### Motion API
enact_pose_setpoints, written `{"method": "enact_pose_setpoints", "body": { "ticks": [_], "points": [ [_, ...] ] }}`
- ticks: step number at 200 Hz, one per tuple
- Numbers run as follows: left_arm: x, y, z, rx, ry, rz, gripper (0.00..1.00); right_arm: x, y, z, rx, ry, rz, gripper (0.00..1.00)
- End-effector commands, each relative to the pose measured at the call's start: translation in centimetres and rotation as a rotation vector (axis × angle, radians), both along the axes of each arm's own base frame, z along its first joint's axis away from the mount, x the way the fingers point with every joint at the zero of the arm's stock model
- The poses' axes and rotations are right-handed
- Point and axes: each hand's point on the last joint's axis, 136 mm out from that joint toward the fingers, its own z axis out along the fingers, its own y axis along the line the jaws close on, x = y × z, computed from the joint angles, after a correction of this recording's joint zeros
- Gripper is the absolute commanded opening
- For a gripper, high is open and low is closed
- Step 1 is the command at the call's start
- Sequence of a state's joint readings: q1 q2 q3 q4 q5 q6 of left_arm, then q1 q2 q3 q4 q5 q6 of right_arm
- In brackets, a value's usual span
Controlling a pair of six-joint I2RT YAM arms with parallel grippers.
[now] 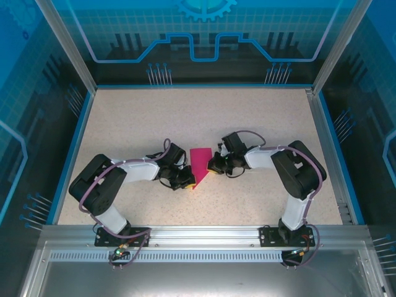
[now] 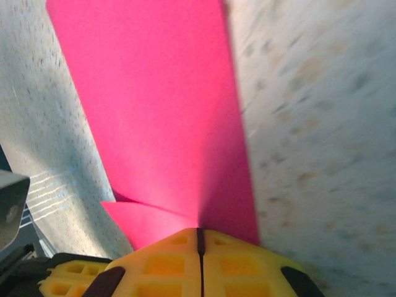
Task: Fold a paper plane with a square sheet of paper (pick it up from the middle)
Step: Third fold the triangle at the center of the table, then fourth fold the wing at the center of the table.
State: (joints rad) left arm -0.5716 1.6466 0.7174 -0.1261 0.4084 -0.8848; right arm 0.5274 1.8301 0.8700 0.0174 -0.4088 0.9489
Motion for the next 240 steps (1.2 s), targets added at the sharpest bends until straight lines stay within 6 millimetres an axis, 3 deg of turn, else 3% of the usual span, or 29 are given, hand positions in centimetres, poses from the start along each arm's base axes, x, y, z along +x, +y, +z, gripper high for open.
{"method": "enact_pose_setpoints", "body": {
  "ticks": [1,42,84,87,112,162,209,240],
  "points": [
    [-3.7,3.9,-3.3,0.192,0.136,0.008,0.0,2.3,-4.1,-1.2,-0.147,-0.017,-0.094,0.06],
    [-2.9,3.2,-2.4,0.17,0.104,-0.009,0.01,3.2,-4.9,1.5,-0.155,-0.074,-0.093,0.07],
    [1.2,0.9,3.5,0.079,-0.098,-0.023,0.16,1.8,-4.5,4.7,-0.099,-0.118,-0.08,0.19],
    [1.5,0.8,4.0,0.074,-0.114,-0.021,0.16,1.0,-4.7,4.1,-0.104,-0.098,-0.076,0.21],
    [3.3,0.3,6.1,0.061,-0.209,-0.014,0.21,-0.4,-3.8,4.3,-0.059,-0.076,-0.035,0.32],
    [4.8,-0.1,5.2,0.085,-0.222,-0.01,0.19,-1.6,-2.1,4.2,-0.035,-0.04,0.01,0.42],
    [5.6,-0.5,4.0,0.1,-0.208,-0.012,0.13,-1.9,-1.2,3.2,-0.032,0.002,0.027,0.43],
    [5.9,0.2,2.4,0.167,-0.185,0.002,0.1,-2.1,-0.5,2.7,-0.019,0.022,0.031,0.43]
  ]
}}
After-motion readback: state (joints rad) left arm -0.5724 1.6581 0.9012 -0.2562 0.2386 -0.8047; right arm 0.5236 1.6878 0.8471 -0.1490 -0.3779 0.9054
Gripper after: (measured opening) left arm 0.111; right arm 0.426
